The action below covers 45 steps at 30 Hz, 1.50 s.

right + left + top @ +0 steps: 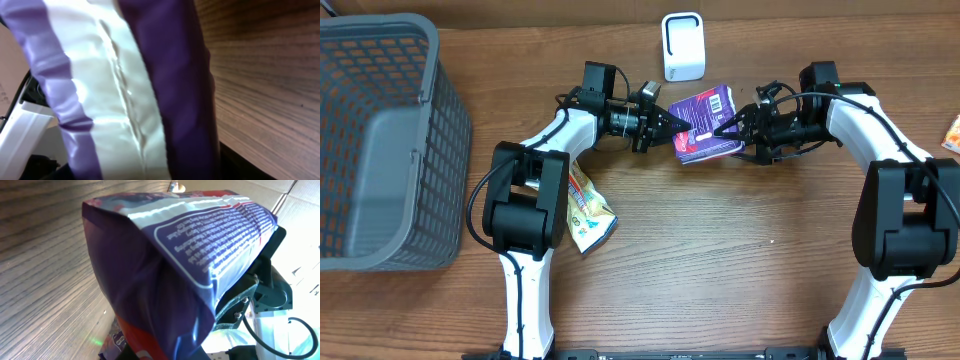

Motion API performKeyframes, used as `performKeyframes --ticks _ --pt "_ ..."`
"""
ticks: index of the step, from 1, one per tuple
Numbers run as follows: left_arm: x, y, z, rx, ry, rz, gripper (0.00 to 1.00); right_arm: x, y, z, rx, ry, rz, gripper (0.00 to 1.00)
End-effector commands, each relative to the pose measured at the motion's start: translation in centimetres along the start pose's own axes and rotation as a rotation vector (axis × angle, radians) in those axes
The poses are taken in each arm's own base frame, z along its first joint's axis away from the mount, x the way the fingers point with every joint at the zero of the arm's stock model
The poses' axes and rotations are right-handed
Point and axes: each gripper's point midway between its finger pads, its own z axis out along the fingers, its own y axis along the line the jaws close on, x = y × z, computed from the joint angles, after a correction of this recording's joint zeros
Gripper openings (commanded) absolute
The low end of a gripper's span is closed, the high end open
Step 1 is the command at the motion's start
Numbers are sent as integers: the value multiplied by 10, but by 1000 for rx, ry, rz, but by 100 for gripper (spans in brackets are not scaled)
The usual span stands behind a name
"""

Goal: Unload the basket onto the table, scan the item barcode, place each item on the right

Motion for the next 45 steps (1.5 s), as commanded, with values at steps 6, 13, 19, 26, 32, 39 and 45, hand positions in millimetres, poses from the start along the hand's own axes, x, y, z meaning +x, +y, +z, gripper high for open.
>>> performKeyframes --ticks 6,13,19,26,32,39,45 --pt "7 -5 3 28 45 -47 4 -12 4 0 -2 -42 -99 66" --pt "6 -4 3 27 43 -47 4 -13 4 0 -4 -46 -107 46" --pt "6 -4 3 28 42 -7 60 -14 3 -1 11 -50 -106 4" --pt "7 -17 2 7 8 102 70 -50 -7 -39 380 -181 -136 4" --pt "14 -42 14 -104 -89 201 75 -77 11 -81 593 -310 -195 4" --pt "24 -42 -36 -606 -471 243 77 -97 7 -109 751 -426 -200 4" --pt "51 -49 -140 -990 -831 190 100 -125 22 -110 866 -560 -311 4"
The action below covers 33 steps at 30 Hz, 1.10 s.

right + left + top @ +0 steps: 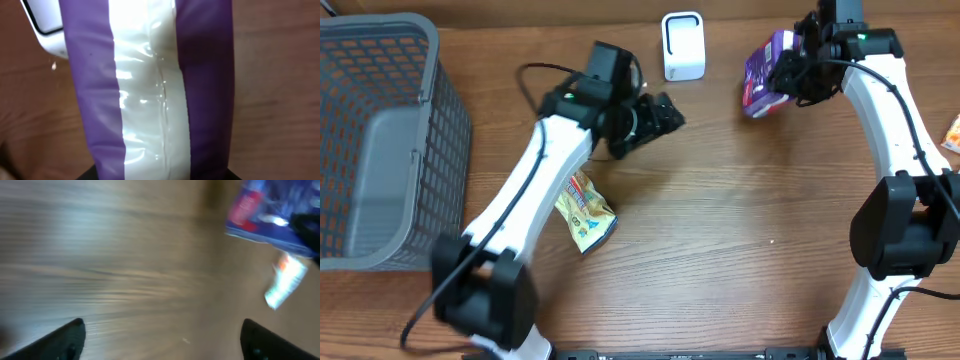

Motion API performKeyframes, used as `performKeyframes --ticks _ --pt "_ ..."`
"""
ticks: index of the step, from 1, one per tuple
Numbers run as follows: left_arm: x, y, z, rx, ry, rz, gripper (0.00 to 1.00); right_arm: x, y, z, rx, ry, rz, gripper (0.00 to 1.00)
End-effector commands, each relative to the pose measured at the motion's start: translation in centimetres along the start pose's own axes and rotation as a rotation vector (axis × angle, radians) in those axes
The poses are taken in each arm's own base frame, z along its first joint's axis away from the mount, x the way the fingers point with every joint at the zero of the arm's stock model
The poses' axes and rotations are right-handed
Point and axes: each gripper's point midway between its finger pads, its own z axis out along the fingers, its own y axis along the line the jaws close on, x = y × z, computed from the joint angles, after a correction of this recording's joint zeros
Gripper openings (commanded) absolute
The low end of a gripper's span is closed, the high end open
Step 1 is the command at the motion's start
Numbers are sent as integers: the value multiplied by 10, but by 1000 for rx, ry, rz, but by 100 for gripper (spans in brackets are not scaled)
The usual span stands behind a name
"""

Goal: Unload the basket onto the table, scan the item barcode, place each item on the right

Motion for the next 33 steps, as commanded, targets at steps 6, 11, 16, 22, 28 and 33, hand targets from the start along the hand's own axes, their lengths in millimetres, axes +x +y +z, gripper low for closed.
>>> performKeyframes --ticks 6,11,16,22,28,33 --pt "-28 75 -49 -402 -240 -41 100 -57 34 -20 342 -342 -195 4" --pt "-26 83 -53 -432 -234 -54 100 -88 77 -45 554 -579 -377 4" --pt "-13 102 -59 -498 -172 -74 100 -102 104 -36 671 -651 -575 4" --pt "-5 119 -67 -580 -144 -87 100 -109 117 -3 764 -622 -844 4" --pt "-1 121 -69 -592 -129 -88 100 -110 127 14 803 -617 -967 4" --pt "0 121 -69 -593 -125 -78 100 -95 144 34 805 -571 -1085 4"
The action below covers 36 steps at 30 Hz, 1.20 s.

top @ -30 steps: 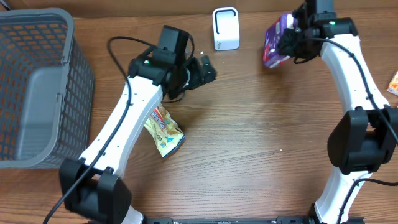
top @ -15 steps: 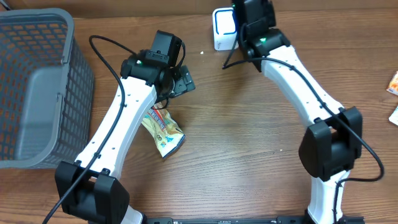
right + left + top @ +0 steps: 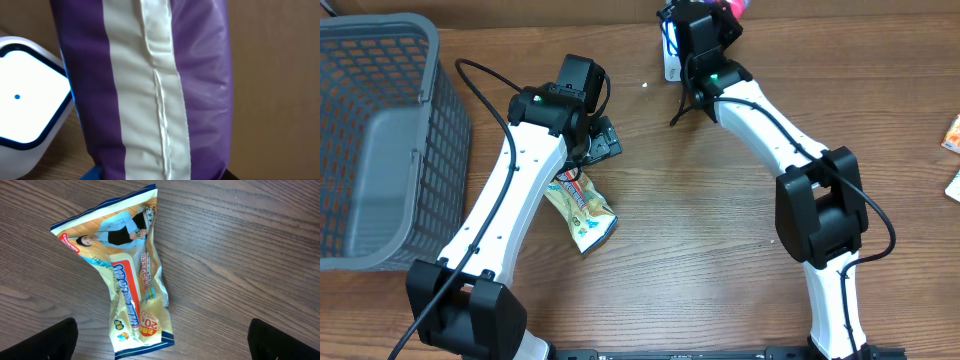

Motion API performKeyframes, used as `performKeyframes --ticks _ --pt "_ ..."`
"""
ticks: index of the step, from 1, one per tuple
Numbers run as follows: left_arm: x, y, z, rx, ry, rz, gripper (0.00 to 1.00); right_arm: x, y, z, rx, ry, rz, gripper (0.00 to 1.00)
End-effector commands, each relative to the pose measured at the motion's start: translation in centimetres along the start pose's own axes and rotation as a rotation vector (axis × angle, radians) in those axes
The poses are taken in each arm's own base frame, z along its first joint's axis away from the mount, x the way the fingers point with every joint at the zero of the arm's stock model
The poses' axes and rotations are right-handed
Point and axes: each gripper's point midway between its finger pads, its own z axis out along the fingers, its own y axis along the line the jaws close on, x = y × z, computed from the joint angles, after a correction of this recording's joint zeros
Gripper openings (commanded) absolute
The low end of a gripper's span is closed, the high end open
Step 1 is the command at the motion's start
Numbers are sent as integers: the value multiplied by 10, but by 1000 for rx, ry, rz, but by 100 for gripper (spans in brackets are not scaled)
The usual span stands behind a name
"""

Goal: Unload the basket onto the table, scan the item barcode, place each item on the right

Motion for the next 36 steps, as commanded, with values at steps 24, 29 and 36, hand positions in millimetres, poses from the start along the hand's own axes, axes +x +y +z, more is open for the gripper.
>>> performKeyframes --ticks 24,29,36 --pt "0 6 -1 -23 1 20 100 15 17 22 52 49 -159 4" --pt "0 5 -1 -19 0 19 100 15 18 23 55 47 -132 4" --pt "-1 4 -1 -16 -2 19 100 42 -19 36 163 138 -91 4"
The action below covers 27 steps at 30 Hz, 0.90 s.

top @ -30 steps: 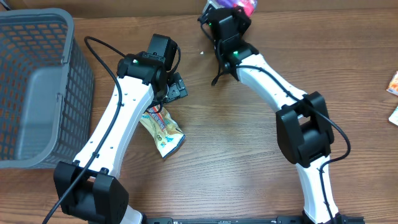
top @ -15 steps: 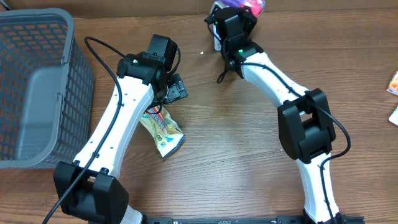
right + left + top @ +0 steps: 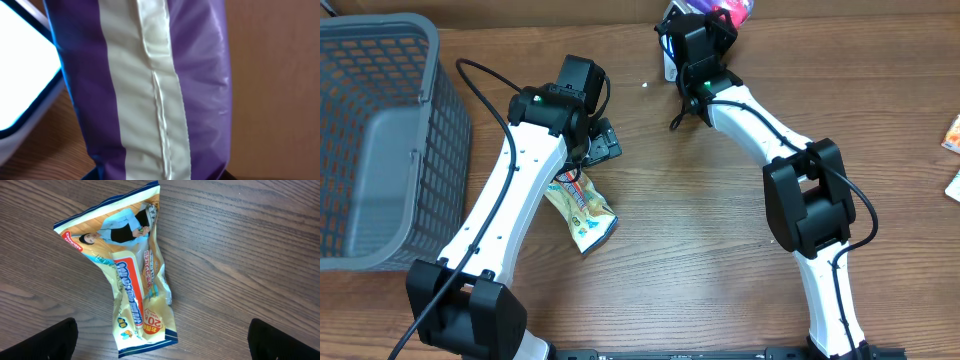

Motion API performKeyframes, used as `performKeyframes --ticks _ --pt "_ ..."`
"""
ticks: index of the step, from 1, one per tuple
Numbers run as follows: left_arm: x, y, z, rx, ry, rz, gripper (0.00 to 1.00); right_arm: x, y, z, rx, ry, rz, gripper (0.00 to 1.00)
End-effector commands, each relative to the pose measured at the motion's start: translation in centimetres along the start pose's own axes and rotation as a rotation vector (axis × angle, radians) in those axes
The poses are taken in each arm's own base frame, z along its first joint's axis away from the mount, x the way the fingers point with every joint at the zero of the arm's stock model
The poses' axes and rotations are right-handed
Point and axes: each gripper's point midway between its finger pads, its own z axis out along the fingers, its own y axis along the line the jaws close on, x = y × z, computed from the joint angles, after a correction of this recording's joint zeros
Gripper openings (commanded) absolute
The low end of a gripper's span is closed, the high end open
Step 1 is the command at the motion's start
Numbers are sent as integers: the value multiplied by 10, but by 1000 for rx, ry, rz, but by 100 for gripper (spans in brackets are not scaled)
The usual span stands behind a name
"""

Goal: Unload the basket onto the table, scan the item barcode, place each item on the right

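A purple snack bag with a white seam strip fills the right wrist view, and my right gripper is shut on its lower end. Overhead, that gripper holds the bag at the table's back edge, over the white scanner, whose face shows just left of the bag. The bag's barcode cannot be seen. My left gripper hangs open above a yellow snack bag lying flat on the table, with a dark fingertip in each lower corner of the left wrist view.
A grey mesh basket stands at the far left. Two small packets lie at the right edge. A brown wall runs along the back of the wooden table.
My right gripper has shifted the purple bag slightly, so the scanner's face sits closer and larger beside it. The left gripper has barely moved over the yellow bag.
Both grippers first held the purple bag between them in front of the scanner. Then the left had let go and drawn back, while the right held the bag up to the scanner's right. Later the right held it at the scanner, and the left hung open over the yellow bag.
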Motion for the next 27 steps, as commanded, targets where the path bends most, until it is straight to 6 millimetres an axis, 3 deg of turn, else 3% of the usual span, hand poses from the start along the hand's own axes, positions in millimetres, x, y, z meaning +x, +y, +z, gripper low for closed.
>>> performKeyframes --ticks 1,5,6,8,10,12,15,17,18,21,22,23,24,27 --pt "-3 2 -1 -5 -11 5 100 28 -33 17 90 97 59 4" --pt "-3 2 -1 -5 -10 5 100 98 -75 46 206 279 158 4" --pt "-3 2 -1 -5 -10 5 100 128 -88 54 245 348 227 4" --pt "-3 2 -1 -5 -10 5 100 168 -100 63 284 435 312 4" --pt "-3 1 -1 -1 -7 2 100 218 -109 71 318 541 396 4" --pt "-2 -2 -1 14 -1 1 100 296 -116 74 336 703 497 4" --pt "-4 -4 0 22 -11 -1 100 366 -122 70 332 844 566 4" --pt "-5 -5 0 27 -14 -1 100 394 -124 68 323 893 604 12" --pt "-5 -6 0 32 -14 -2 100 408 -126 67 326 916 628 25" --pt "-4 -9 0 47 -7 -2 100 431 -128 64 333 955 674 28" --pt "-4 -10 0 52 -5 -2 100 436 -127 64 317 963 679 40" --pt "-5 -10 -1 56 -6 -3 100 439 -126 64 306 968 683 77" --pt "-5 -11 -1 58 -8 -3 100 439 -125 64 301 967 686 98" --pt "-5 -12 0 60 -6 -3 100 436 -125 65 299 962 684 100"
